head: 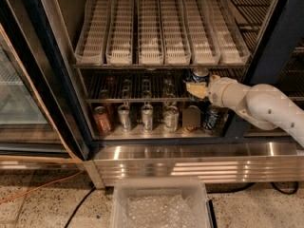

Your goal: Pick pepsi can from middle shelf of fridge

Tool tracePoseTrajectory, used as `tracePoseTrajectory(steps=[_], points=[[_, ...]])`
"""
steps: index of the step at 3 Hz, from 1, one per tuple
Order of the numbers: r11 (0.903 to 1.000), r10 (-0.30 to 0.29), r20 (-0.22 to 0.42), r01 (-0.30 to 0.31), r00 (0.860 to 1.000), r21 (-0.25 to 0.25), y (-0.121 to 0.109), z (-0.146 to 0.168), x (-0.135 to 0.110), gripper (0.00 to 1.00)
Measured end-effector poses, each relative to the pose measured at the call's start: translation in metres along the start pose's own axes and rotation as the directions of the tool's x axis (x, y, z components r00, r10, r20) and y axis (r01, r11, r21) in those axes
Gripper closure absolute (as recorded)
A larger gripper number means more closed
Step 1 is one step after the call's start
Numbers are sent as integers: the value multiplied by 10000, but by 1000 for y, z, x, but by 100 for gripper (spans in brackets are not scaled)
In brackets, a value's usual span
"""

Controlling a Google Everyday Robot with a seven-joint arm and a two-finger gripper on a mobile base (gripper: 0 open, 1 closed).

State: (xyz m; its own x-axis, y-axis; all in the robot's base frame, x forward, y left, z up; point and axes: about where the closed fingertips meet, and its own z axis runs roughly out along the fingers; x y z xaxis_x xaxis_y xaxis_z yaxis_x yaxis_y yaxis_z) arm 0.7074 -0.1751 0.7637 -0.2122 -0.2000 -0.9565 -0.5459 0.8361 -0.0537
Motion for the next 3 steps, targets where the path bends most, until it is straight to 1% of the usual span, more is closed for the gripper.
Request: tracePoseTrajectory(steps=[1,2,3], points=[[9994,-133,29,134,9999,-315,11,-8,6,100],[9970,-230,-23,227,9997,-737,27,-17,22,100],[9884,-590,-49,577,9982,-1404,55,-42,39,100]])
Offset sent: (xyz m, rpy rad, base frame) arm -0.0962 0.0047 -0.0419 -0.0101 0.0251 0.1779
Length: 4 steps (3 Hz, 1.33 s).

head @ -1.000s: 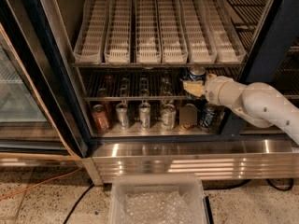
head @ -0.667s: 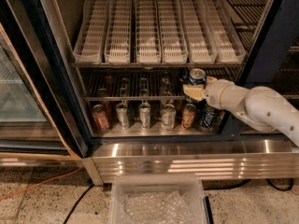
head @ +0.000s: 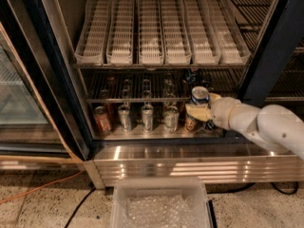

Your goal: Pick pepsi can from middle shelf of fridge

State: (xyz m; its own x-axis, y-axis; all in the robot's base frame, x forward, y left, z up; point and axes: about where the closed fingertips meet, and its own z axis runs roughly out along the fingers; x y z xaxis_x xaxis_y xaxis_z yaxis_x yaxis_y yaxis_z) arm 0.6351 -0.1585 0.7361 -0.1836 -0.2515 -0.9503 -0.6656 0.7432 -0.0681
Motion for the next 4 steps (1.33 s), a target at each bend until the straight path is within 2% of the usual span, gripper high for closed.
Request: tracePoseTrajectory(steps=[2,3,4], points=[[9998,-130,48,131,9999,-153,8,-10,5,100],[9971,-348,357,371,9988,-671,26,-42,0,100],[9921,-125,310,162,9994,-1241,49,-82,9,100]])
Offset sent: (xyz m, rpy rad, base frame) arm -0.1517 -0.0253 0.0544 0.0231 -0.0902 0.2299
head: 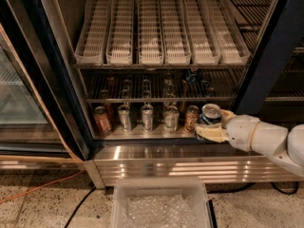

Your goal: Pick pepsi can from middle shelf of fridge

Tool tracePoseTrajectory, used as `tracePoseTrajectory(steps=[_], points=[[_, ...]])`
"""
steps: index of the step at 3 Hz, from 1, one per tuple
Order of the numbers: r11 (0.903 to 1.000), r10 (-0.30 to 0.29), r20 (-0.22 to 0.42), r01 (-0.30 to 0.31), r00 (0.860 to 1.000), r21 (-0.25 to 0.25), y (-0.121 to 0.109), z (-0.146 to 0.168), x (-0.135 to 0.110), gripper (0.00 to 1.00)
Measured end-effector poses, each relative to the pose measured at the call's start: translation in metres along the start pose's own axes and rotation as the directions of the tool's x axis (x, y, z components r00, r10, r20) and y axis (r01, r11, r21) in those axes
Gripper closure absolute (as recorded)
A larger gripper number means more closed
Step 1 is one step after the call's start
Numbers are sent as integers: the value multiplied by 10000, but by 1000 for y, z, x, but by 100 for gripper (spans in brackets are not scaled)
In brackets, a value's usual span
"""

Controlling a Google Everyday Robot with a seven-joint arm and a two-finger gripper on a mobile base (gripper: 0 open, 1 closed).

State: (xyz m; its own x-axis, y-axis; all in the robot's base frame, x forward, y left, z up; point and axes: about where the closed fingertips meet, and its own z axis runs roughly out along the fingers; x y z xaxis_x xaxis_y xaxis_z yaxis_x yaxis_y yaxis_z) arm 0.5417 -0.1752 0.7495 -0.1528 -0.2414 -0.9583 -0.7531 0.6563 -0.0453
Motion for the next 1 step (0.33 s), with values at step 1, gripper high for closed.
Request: tracePoseTrajectory(steps=[1], points=[[10000,0,0,0,10000,-2,0,0,0,100]])
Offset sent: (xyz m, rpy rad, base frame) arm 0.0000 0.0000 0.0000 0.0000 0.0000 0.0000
